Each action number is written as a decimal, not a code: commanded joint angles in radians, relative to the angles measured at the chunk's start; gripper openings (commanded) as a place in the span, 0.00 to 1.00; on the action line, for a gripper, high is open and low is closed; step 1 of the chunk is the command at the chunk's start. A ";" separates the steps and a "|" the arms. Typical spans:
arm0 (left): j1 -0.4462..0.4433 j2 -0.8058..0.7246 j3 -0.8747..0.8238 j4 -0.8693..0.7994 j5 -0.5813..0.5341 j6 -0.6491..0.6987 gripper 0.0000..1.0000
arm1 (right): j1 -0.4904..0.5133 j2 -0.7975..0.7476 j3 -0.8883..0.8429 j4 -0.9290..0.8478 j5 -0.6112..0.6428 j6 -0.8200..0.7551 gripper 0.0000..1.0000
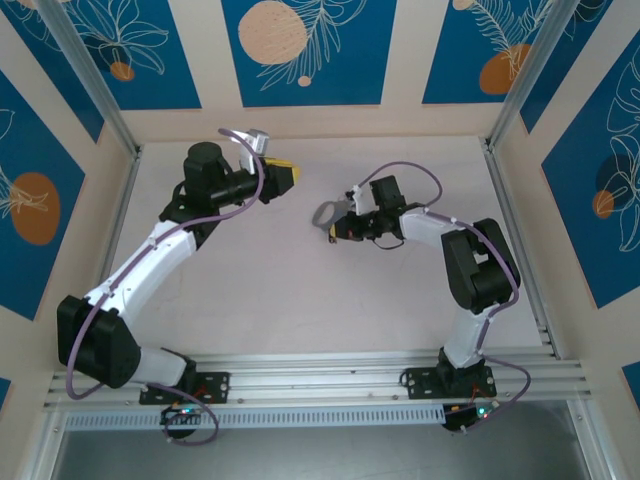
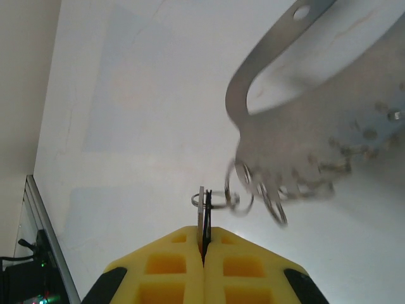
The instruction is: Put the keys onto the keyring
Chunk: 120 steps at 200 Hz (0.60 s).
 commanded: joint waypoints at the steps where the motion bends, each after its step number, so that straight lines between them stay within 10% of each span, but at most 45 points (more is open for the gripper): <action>1: 0.010 -0.011 -0.015 0.024 0.021 -0.017 0.35 | 0.030 -0.024 -0.054 0.062 -0.001 0.042 0.00; 47: 0.010 -0.005 -0.016 0.006 0.036 -0.015 0.35 | 0.103 -0.028 -0.129 0.076 -0.002 0.081 0.03; 97: 0.010 -0.015 -0.017 -0.010 0.078 -0.023 0.38 | 0.137 -0.317 -0.259 0.027 -0.070 0.117 0.79; 120: 0.008 -0.039 -0.024 -0.020 0.086 -0.027 0.41 | 0.110 -0.483 -0.255 -0.078 -0.038 0.099 0.96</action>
